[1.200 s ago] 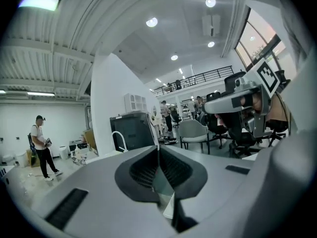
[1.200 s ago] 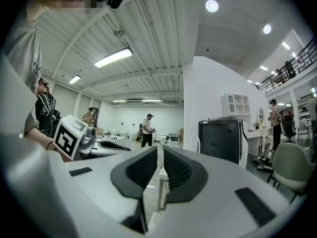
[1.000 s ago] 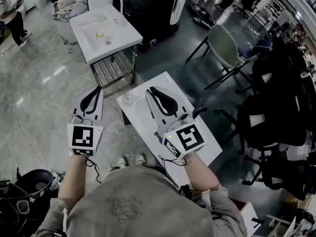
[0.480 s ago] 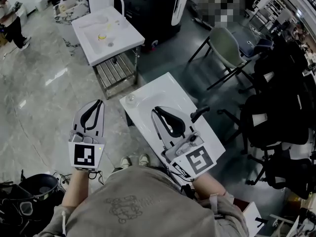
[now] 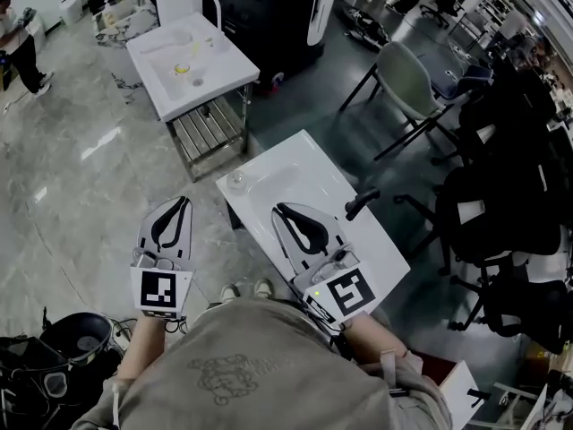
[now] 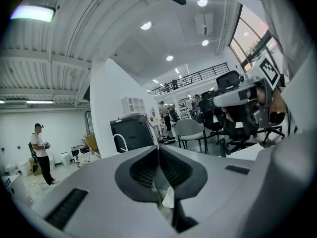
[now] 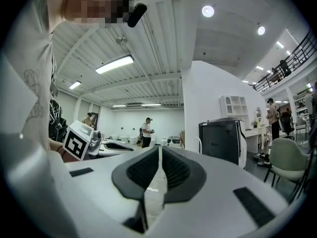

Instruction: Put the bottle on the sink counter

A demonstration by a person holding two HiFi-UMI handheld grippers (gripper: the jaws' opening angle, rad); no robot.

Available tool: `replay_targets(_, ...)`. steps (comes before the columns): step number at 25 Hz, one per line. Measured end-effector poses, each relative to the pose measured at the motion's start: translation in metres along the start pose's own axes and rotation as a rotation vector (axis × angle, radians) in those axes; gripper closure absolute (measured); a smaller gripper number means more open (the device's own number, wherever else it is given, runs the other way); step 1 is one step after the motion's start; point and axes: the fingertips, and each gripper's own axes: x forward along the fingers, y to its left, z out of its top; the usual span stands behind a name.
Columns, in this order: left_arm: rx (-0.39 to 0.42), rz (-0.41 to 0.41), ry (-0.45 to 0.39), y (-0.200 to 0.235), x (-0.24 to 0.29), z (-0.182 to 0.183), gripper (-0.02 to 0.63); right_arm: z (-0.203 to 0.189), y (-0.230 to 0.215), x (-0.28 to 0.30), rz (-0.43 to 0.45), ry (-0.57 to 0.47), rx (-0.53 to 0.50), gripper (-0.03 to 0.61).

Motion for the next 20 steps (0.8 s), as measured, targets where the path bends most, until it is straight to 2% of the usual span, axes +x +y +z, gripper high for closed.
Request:
replay_targets(6, 0.058, -0.022, -0.011, -0.004, 0.006, 0.009, 0.588, 0.0, -0.001, -0.005, -0.01, 0.009, -0.005, 0.537)
replay_targets(11, 0.064, -0.026, -0.011, -0.004, 0.005, 0.011, 0.588, 0.003, 0.006, -0.006, 0.019, 0.006, 0.0, 0.537)
replay_targets(20, 0.045, -0.046, -0.025, -0.012, 0.005, 0.016, 0.588, 0.003, 0.012, -0.012, 0.018, 0.004, 0.001, 0.537)
